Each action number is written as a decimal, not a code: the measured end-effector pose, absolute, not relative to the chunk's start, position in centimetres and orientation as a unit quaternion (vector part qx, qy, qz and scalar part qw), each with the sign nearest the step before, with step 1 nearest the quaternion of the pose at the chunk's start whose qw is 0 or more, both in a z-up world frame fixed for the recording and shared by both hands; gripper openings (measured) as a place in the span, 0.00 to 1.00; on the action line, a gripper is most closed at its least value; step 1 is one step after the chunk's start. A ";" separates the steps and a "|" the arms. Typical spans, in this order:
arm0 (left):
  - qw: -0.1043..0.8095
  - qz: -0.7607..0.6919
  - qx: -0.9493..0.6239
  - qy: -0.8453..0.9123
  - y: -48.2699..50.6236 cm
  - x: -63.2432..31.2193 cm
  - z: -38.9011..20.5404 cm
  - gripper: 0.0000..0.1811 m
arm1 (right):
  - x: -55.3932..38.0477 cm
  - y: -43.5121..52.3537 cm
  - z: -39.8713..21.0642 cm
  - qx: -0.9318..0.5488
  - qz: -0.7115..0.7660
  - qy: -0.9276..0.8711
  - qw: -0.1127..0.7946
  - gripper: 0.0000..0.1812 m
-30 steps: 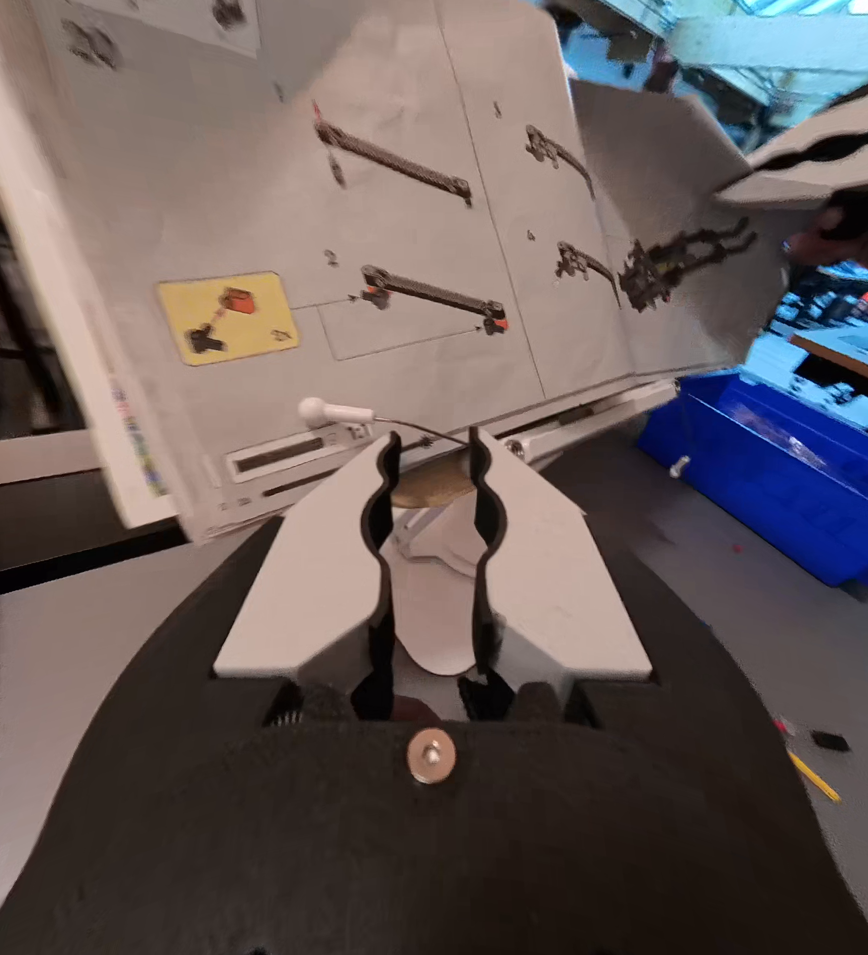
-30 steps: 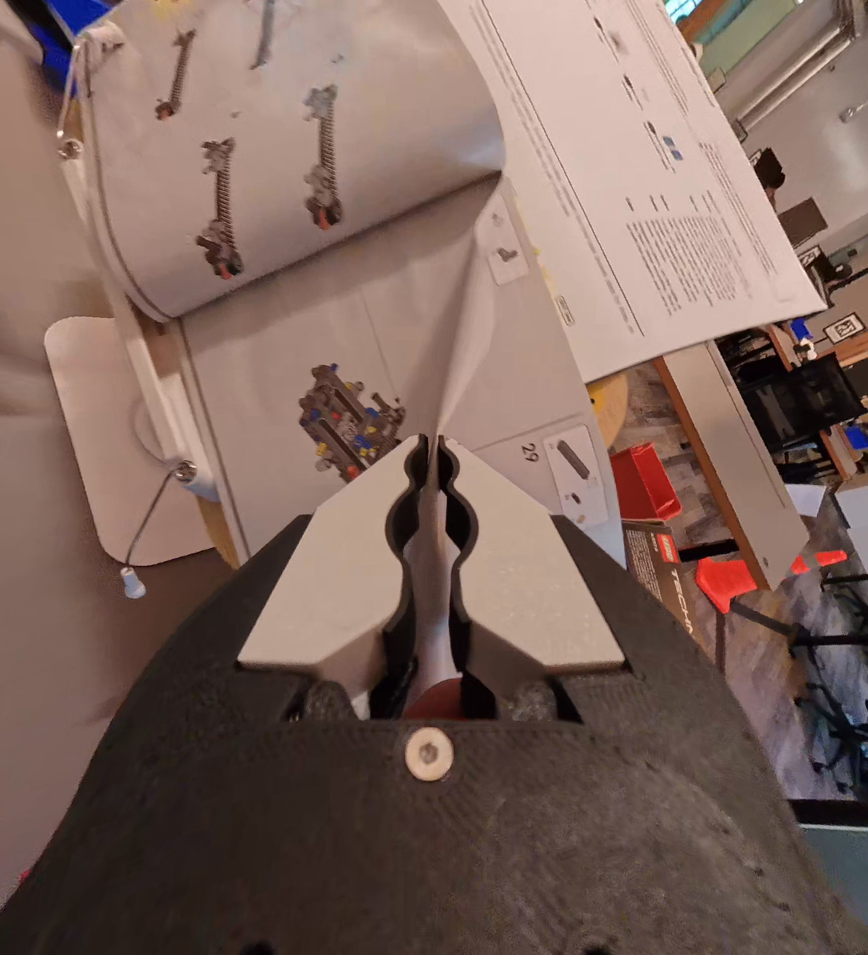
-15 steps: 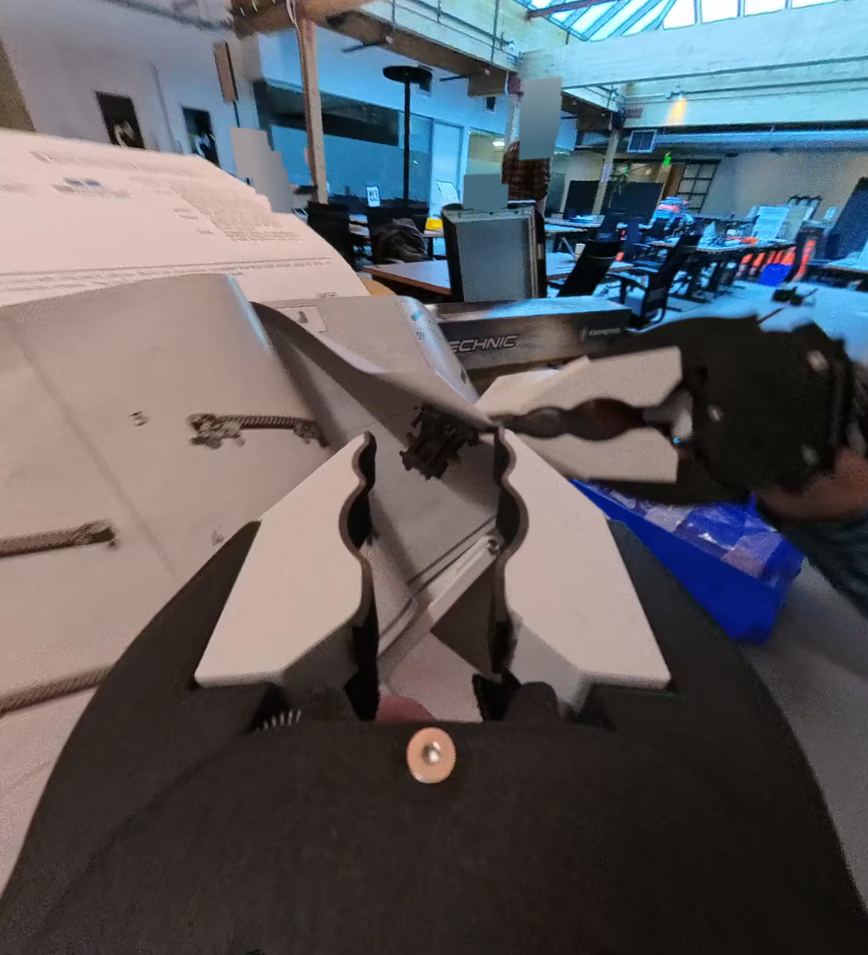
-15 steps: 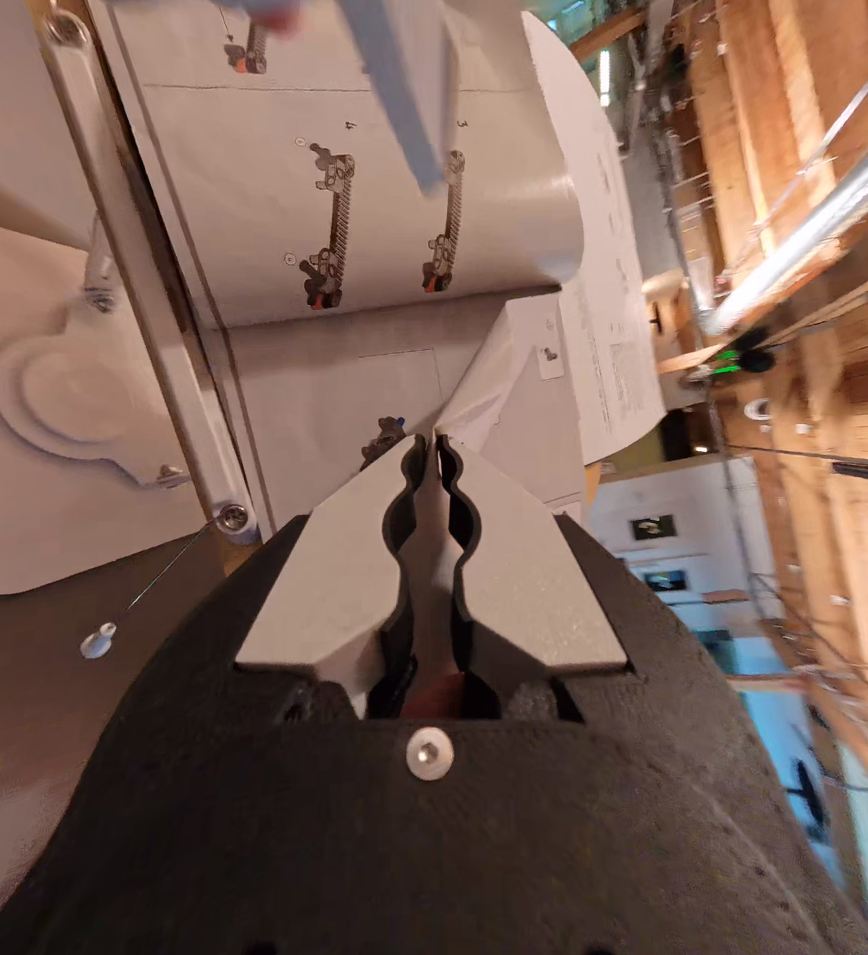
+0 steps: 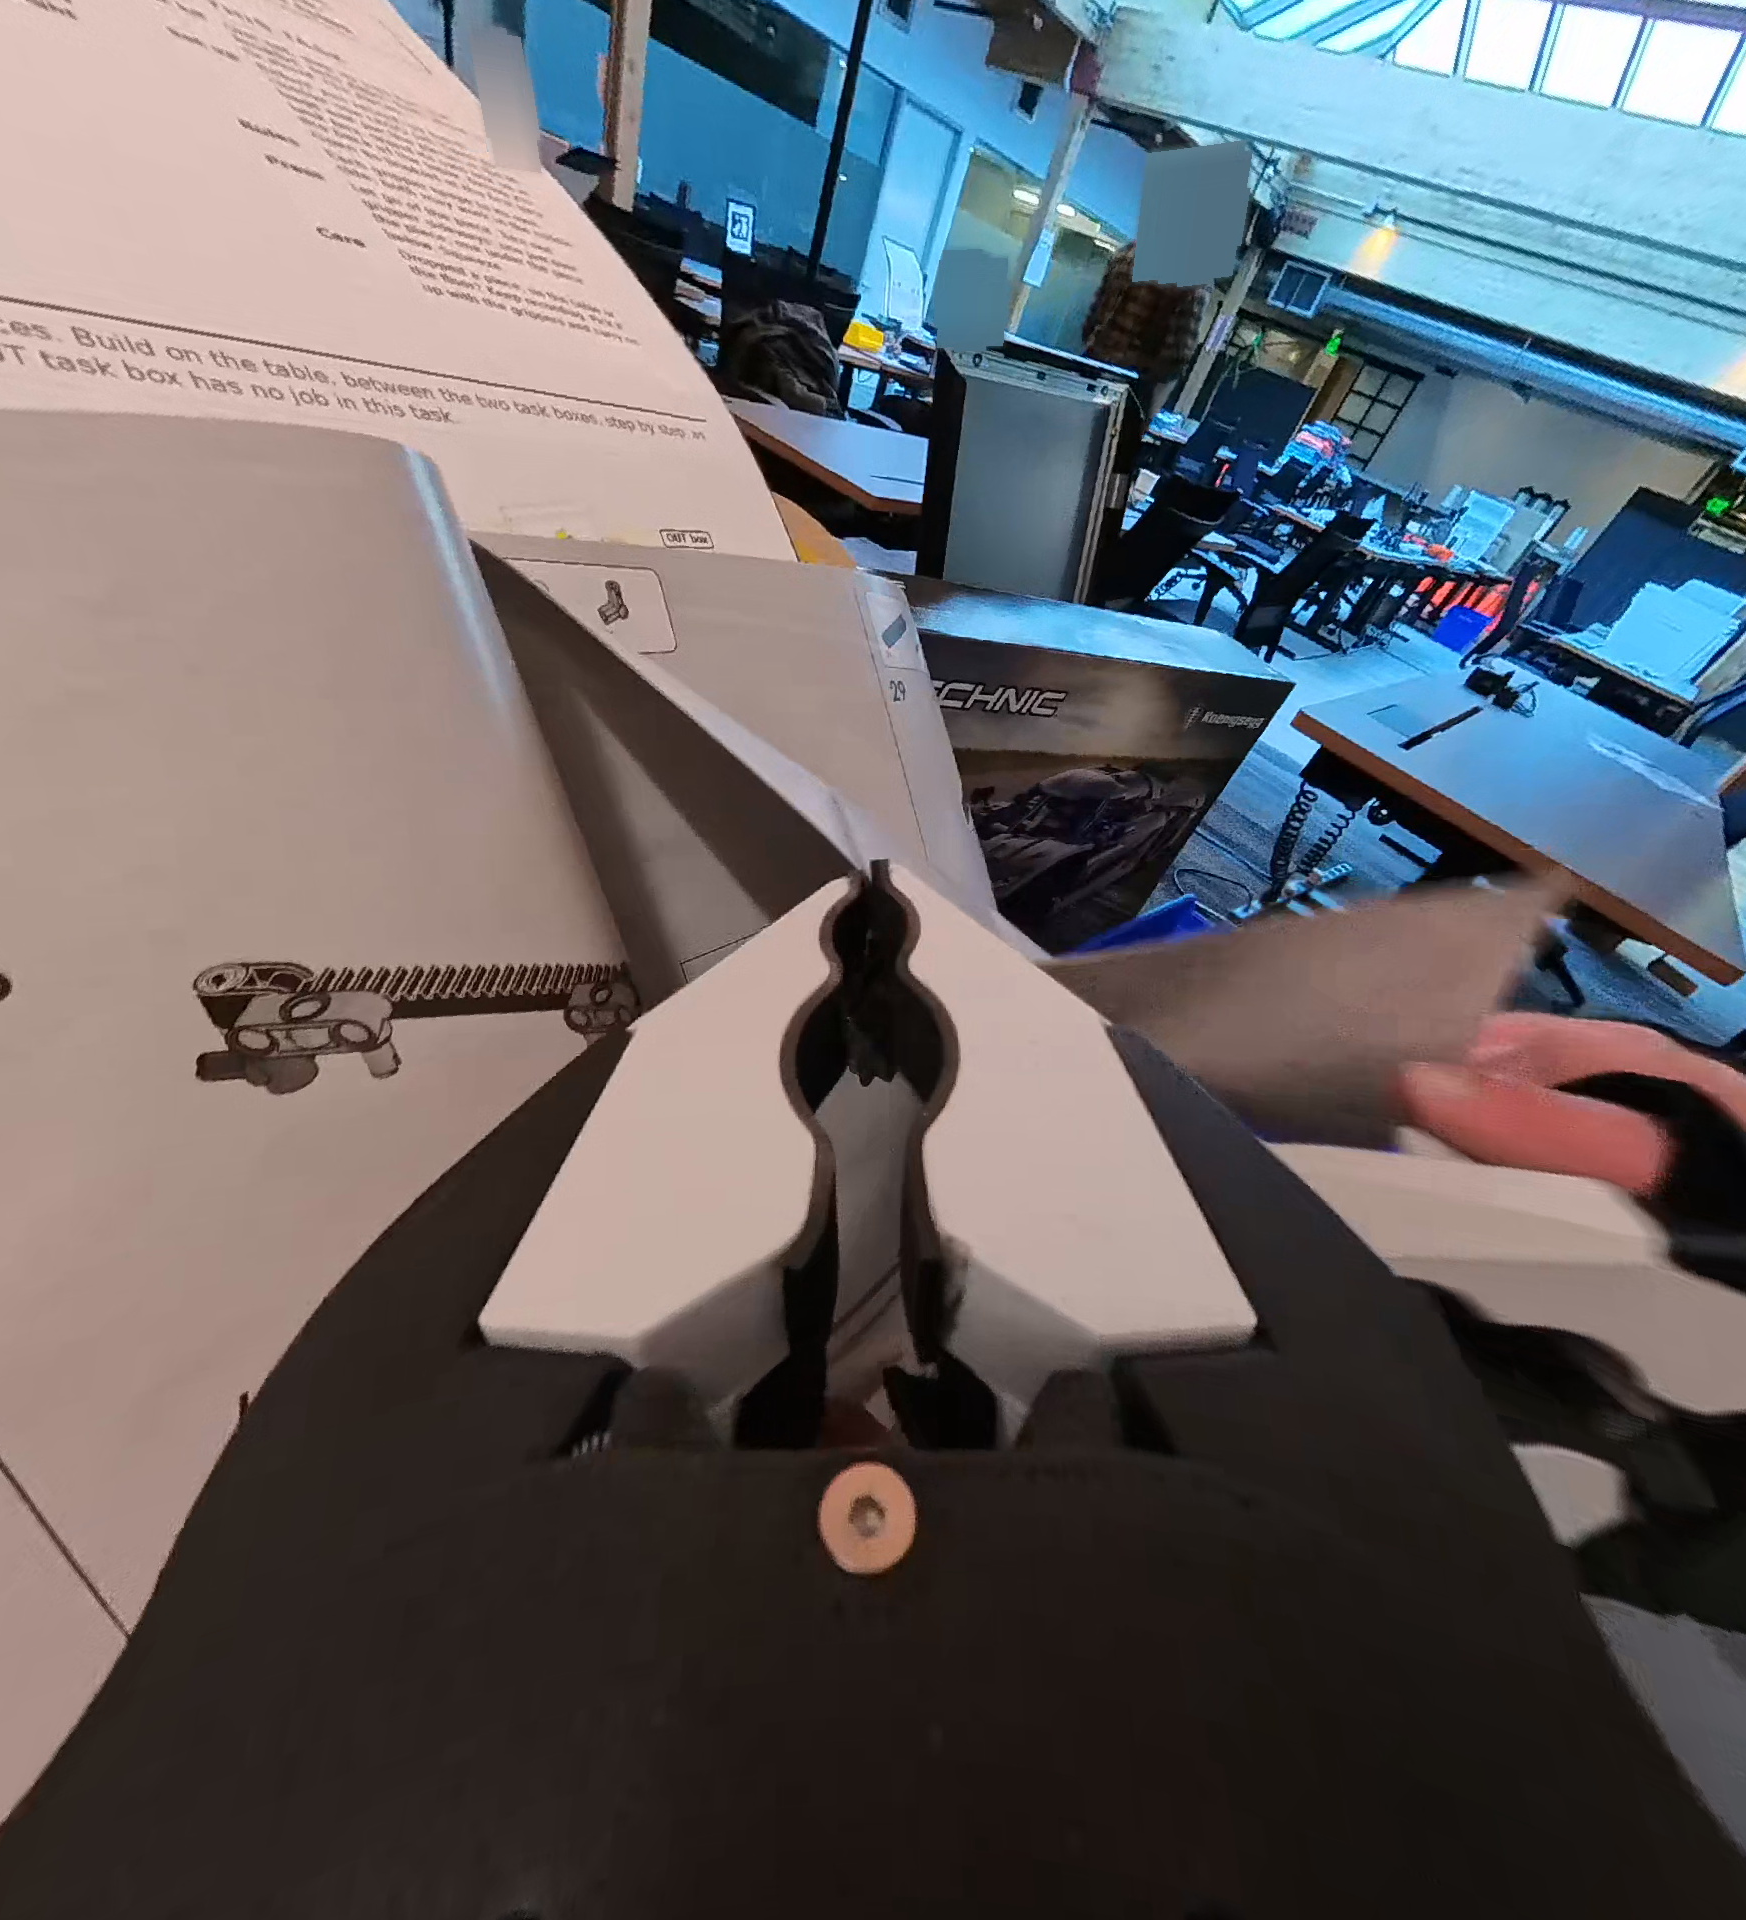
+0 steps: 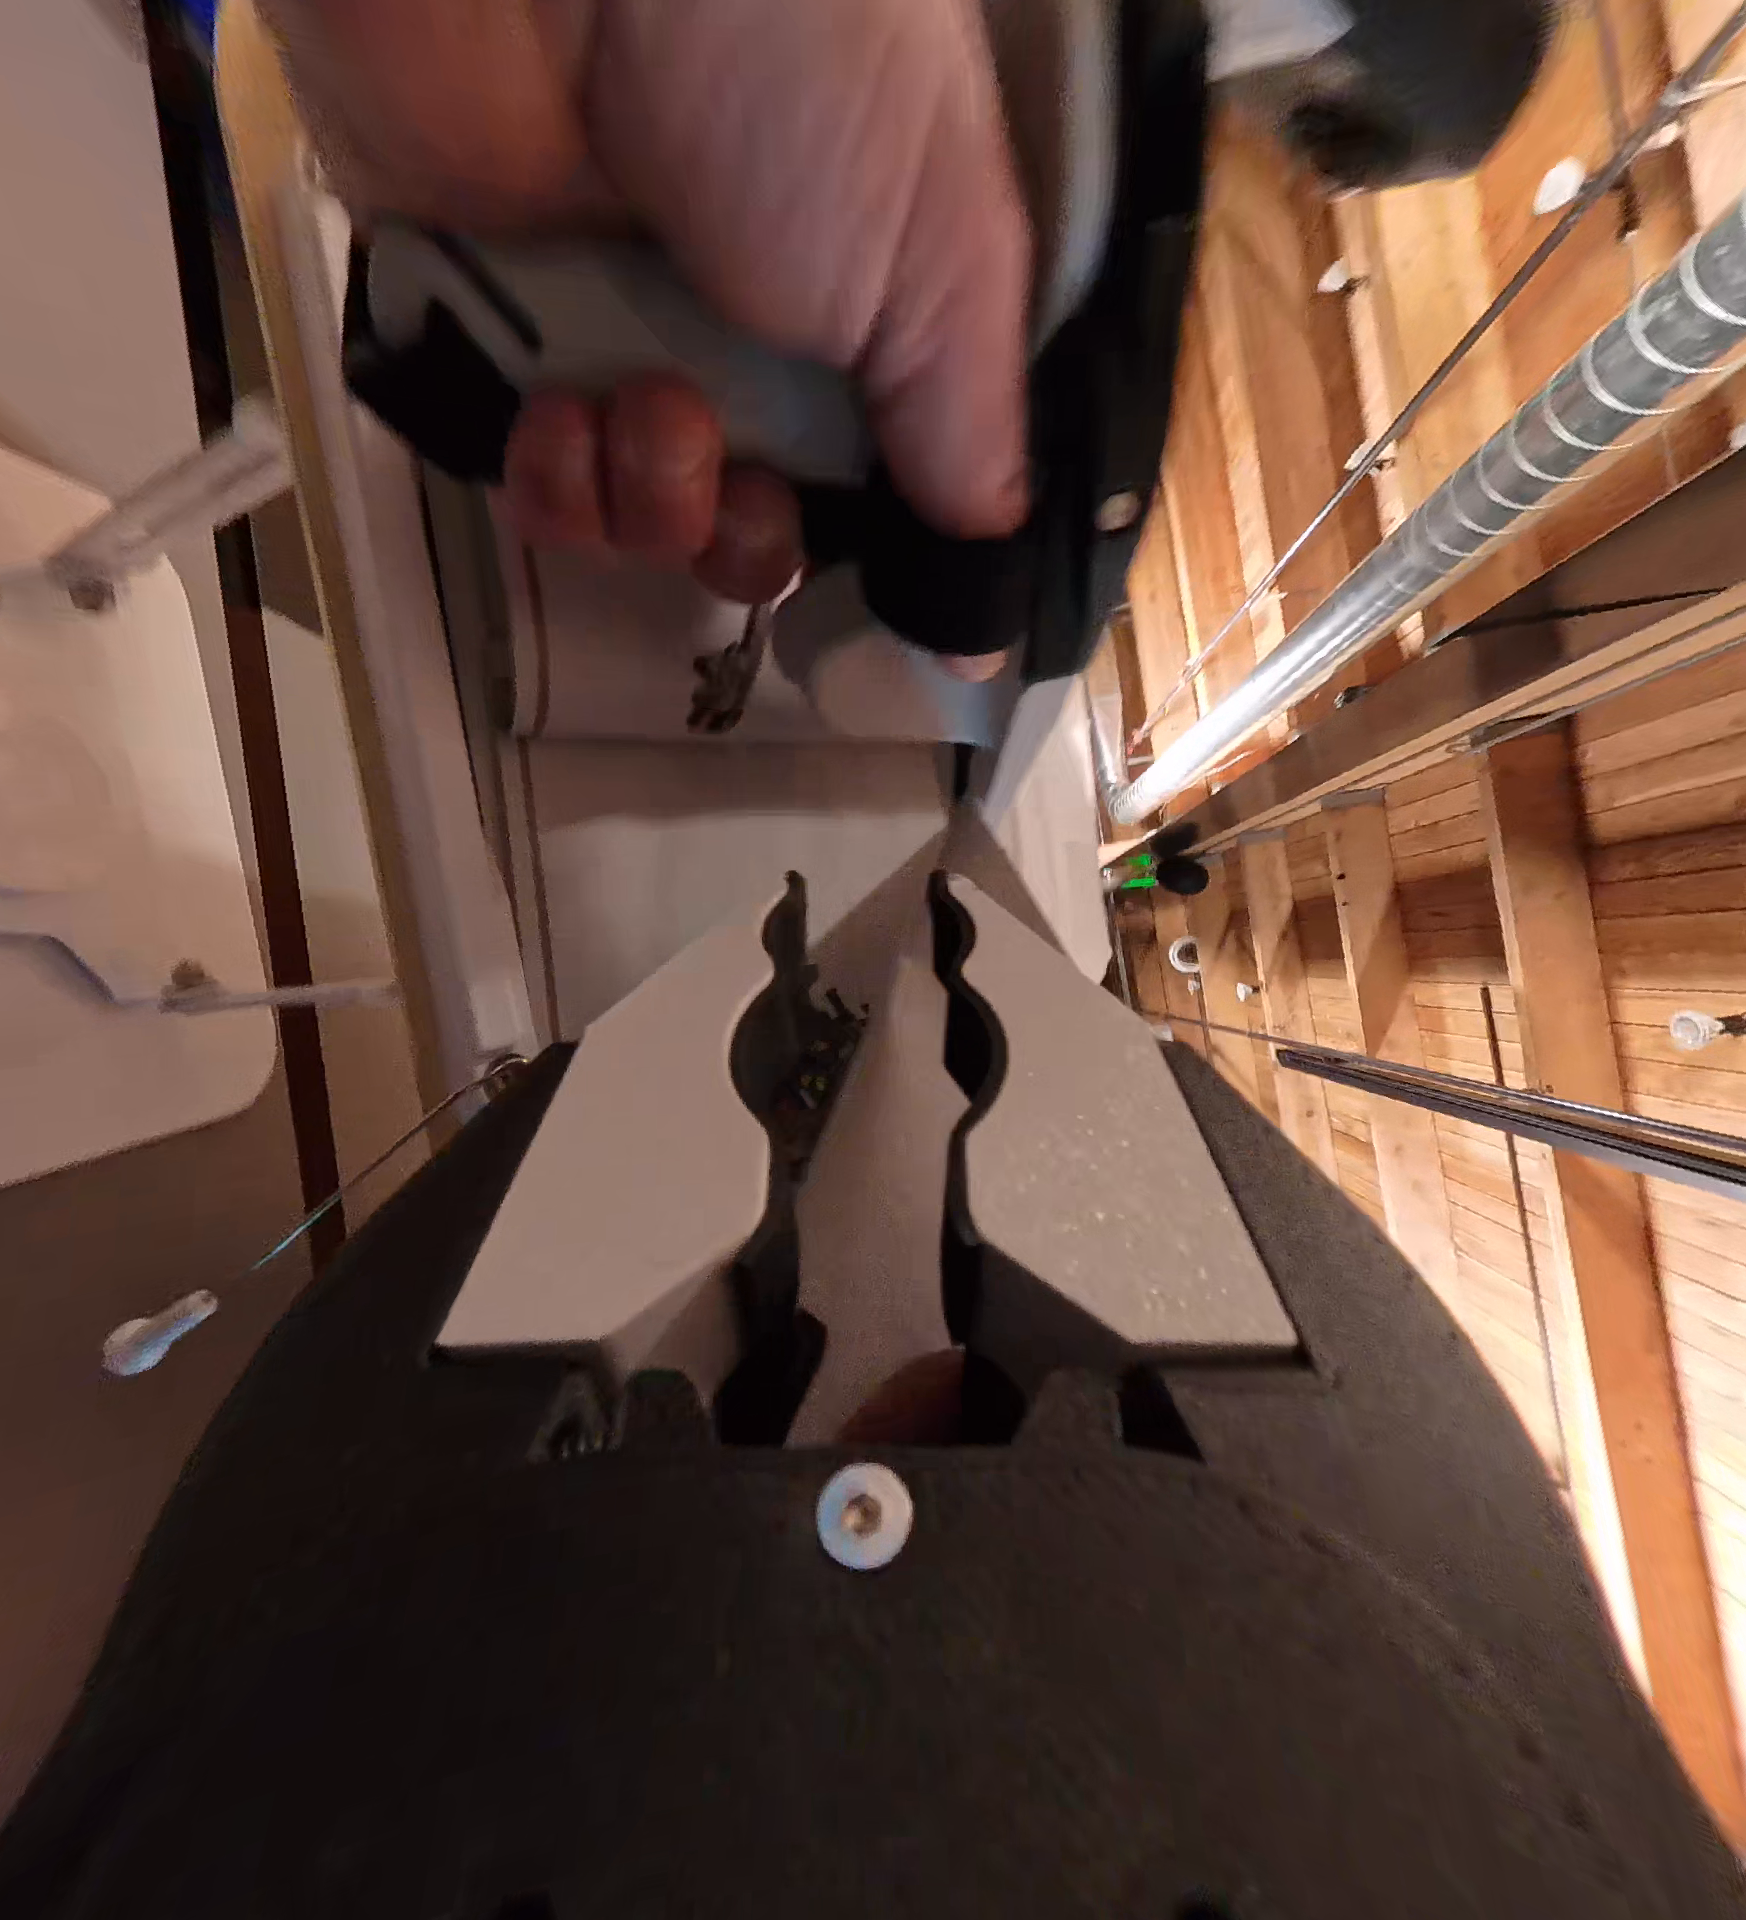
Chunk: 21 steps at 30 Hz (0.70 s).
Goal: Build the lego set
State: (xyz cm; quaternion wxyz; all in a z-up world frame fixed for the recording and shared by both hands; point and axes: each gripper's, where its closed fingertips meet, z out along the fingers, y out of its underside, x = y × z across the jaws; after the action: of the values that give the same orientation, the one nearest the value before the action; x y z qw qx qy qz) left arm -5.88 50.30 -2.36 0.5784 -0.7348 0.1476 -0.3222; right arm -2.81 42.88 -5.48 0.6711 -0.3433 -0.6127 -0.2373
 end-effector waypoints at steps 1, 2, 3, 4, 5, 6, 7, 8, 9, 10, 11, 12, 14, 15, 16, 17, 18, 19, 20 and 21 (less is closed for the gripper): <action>0.580 -0.321 -0.734 0.149 50.3 -5.9 -2.3 0.00 | -2.3 41.9 -4.5 -0.342 -0.214 -0.601 0.690 0.13; 0.579 -0.322 -0.734 0.150 50.3 -5.9 -2.3 0.00 | -1.4 41.0 -3.5 -0.349 -0.184 -0.589 0.706 0.13; 0.579 -0.324 -0.733 0.151 50.3 -5.8 -2.2 0.00 | -0.2 40.5 -2.3 -0.359 -0.153 -0.570 0.723 0.16; 0.580 -0.324 -0.732 0.152 50.3 -5.8 -2.1 0.00 | 1.2 40.0 -1.0 -0.363 -0.115 -0.548 0.745 0.18; 0.581 -0.323 -0.731 0.153 50.2 -5.8 -2.0 0.00 | 2.7 39.9 -0.3 -0.384 -0.076 -0.532 0.751 0.19; 0.583 -0.323 -0.730 0.154 50.2 -5.8 -1.9 0.00 | 3.9 40.3 -0.5 -0.419 -0.042 -0.531 0.736 0.22; 0.585 -0.322 -0.728 0.156 50.1 -5.7 -1.8 0.00 | 4.9 40.7 -1.2 -0.451 -0.012 -0.532 0.717 0.26; 0.586 -0.320 -0.728 0.155 50.1 -5.7 -1.8 0.00 | 5.5 40.9 -1.9 -0.469 0.017 -0.533 0.704 0.29; 0.588 -0.319 -0.727 0.154 50.1 -5.7 -1.8 0.00 | 5.8 40.8 -2.8 -0.481 0.042 -0.539 0.690 0.28; 0.589 -0.321 -0.726 0.153 50.1 -5.6 -1.7 0.00 | 5.6 40.5 -4.3 -0.493 0.068 -0.558 0.664 0.28; 0.590 -0.325 -0.724 0.151 50.0 -5.5 -1.6 0.00 | 5.1 40.1 -5.8 -0.500 0.091 -0.577 0.639 0.30; 0.591 -0.326 -0.723 0.150 50.0 -5.5 -1.6 0.00 | 4.7 39.9 -6.6 -0.500 0.096 -0.583 0.633 0.29; 0.594 -0.324 -0.721 0.147 50.0 -5.5 -1.5 0.00 | 4.2 40.1 -7.9 -0.498 0.087 -0.595 0.626 0.24; 0.596 -0.325 -0.720 0.145 49.9 -5.5 -1.4 0.00 | 3.8 40.1 -8.3 -0.498 0.086 -0.596 0.624 0.24; 0.596 -0.325 -0.720 0.144 49.9 -5.6 -1.5 0.00 | 3.3 40.0 -8.2 -0.489 0.088 -0.595 0.631 0.18; 0.597 -0.322 -0.720 0.143 49.8 -5.6 -1.5 0.00 | 3.0 40.2 -8.1 -0.483 0.080 -0.591 0.641 0.12; 0.598 -0.322 -0.720 0.142 49.8 -5.7 -1.5 0.00 | 2.9 40.9 -7.7 -0.480 0.053 -0.581 0.655 0.06; 0.599 -0.323 -0.719 0.142 49.7 -5.7 -1.4 0.00 | 3.0 41.5 -7.3 -0.473 0.025 -0.573 0.669 0.00; 0.601 -0.321 -0.718 0.143 49.5 -5.8 -1.4 0.00 | 2.9 41.6 -7.0 -0.469 0.020 -0.571 0.673 0.00; 0.607 -0.318 -0.714 0.147 49.3 -5.9 -1.3 0.02 | 2.9 41.7 -6.7 -0.478 0.033 -0.562 0.675 0.00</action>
State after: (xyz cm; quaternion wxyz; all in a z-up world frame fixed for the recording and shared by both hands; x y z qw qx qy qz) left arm -5.88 49.27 -1.29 0.6066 -0.7138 0.1468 -0.3176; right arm 2.90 41.74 -6.65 0.6749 -0.4776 -0.5615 0.0332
